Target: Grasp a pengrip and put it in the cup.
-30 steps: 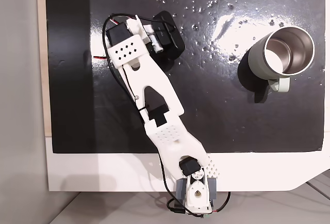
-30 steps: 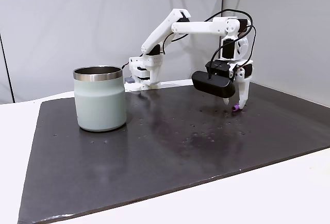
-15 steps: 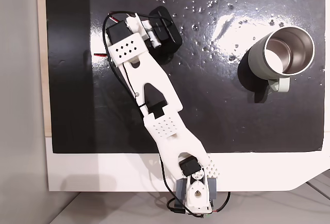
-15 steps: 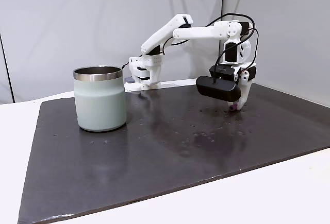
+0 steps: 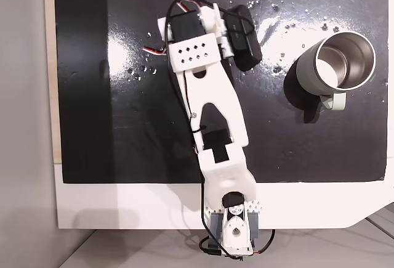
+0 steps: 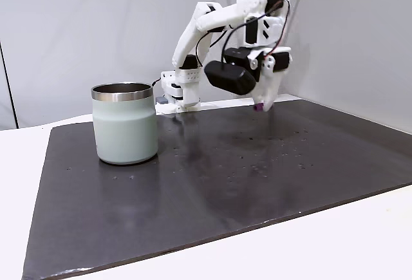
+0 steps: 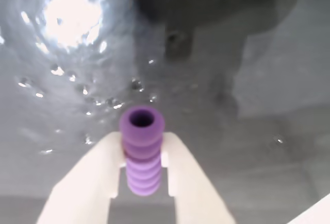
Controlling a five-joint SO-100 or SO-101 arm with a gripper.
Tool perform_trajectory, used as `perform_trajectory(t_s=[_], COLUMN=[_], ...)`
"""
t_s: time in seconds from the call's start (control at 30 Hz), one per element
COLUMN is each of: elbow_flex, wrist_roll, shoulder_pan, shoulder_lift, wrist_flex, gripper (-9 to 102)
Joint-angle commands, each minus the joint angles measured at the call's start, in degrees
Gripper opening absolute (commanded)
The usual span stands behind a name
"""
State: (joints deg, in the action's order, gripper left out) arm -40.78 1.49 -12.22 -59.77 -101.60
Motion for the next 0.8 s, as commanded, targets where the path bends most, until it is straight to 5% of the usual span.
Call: perform_trajectory(t_s=[0.0, 0.37, 0.77], elbow_flex=[-4.92, -17.49, -8.44], wrist_roll=[2.64, 17.14, 26.98], shoulder_pan=[4.75, 24.43, 39.99], shoulder_lift=[-12.04, -34.01, -30.67], wrist_flex=[-0.97, -0.97, -0.70], gripper=[0, 0, 0])
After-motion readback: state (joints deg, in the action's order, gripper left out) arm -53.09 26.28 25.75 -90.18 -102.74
